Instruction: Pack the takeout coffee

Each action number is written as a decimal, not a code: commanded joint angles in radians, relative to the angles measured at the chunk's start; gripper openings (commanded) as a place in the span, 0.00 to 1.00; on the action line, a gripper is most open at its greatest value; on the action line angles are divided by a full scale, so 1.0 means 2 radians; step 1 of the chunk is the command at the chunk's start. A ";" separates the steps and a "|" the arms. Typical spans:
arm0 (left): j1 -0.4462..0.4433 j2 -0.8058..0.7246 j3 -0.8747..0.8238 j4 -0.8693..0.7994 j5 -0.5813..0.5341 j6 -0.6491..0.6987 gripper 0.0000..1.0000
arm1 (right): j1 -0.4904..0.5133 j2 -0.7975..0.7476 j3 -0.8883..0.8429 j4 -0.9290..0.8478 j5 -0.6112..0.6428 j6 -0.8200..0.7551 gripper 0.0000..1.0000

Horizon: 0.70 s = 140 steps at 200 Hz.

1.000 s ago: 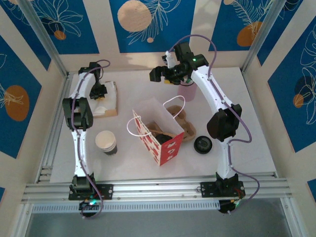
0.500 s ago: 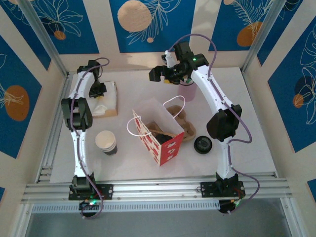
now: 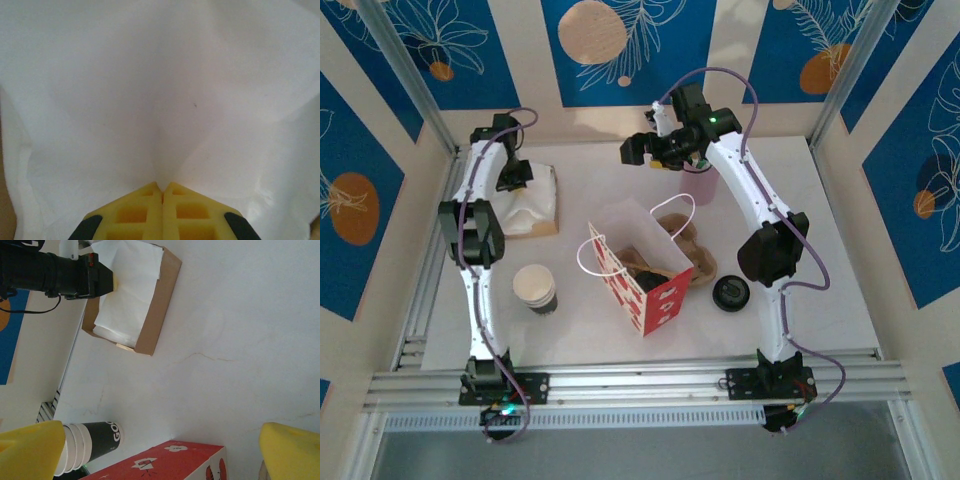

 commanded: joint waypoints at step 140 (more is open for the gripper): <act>-0.033 -0.223 -0.043 0.084 0.088 0.056 0.00 | 0.004 -0.043 0.063 -0.005 -0.041 0.059 0.95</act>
